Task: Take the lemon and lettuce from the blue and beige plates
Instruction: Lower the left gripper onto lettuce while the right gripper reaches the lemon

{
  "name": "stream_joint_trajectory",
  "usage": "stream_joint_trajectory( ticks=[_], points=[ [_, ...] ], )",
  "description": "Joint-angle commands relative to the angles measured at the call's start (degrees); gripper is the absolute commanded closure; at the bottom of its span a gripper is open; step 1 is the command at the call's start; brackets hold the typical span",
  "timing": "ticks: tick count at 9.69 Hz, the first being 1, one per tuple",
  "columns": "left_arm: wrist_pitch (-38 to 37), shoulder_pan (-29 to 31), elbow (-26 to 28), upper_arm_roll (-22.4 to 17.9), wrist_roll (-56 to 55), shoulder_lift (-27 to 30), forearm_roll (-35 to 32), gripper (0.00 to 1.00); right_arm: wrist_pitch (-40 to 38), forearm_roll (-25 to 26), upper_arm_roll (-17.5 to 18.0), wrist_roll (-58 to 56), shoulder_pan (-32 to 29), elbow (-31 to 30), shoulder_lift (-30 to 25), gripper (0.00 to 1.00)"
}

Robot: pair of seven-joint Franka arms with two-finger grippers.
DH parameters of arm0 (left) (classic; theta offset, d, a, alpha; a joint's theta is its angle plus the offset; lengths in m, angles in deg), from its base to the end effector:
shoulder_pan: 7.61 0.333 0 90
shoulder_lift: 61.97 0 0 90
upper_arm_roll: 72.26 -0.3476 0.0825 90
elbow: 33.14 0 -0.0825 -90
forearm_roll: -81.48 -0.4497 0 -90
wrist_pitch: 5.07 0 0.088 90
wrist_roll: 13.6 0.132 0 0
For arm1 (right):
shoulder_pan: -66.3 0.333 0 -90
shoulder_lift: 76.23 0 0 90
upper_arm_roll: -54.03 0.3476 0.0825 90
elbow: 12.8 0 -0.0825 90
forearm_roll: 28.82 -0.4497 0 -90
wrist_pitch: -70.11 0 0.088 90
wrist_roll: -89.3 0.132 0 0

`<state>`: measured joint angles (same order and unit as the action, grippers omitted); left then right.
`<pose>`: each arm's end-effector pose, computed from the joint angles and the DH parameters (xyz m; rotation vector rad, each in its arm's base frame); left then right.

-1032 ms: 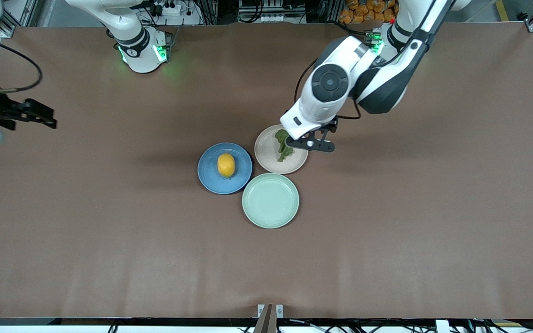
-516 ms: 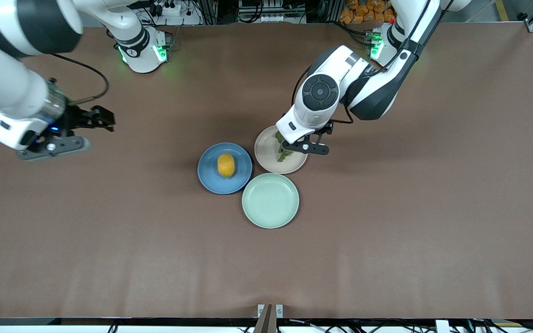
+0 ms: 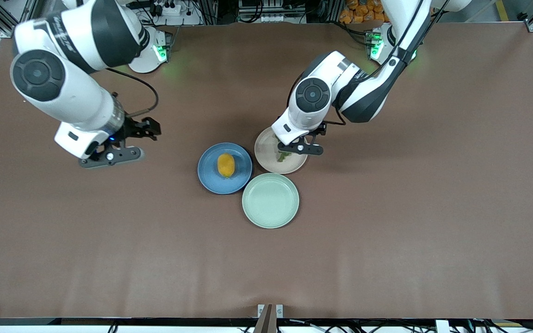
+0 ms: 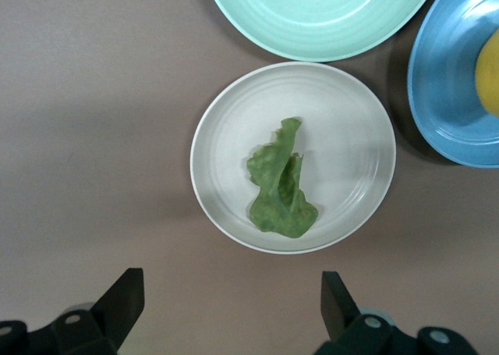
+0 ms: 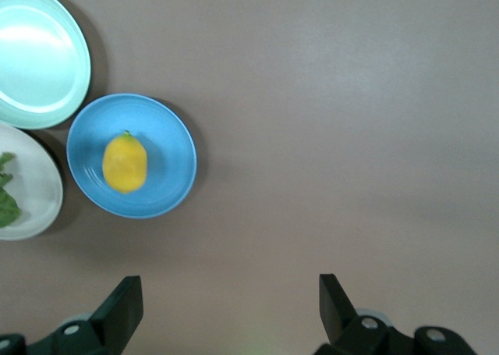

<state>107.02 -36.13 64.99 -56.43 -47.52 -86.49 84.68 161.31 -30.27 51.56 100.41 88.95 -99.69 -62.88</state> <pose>0.5105 -0.4867 0.3070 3.0910 -0.2205 -0.3665 0.6399 0.2414 0.5094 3.0949 0.2421 -0.2423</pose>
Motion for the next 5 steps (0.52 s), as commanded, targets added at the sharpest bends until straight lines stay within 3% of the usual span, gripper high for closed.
stream_joint_trajectory(
  ticks=[1, 5],
  points=[
    [2.6, -0.7, 0.7, -0.2, -1.7, -1.1, -1.6, 0.00, 4.7, -1.2, -0.3, 6.0, 2.2, -2.4, 1.2, 0.00],
    [5.6, -3.0, 0.3, -0.2, -6.8, -5.2, -5.8, 0.00, 13.2, -1.2, -0.3, 15.0, 5.1, -5.8, 4.1, 0.00]
  ],
)
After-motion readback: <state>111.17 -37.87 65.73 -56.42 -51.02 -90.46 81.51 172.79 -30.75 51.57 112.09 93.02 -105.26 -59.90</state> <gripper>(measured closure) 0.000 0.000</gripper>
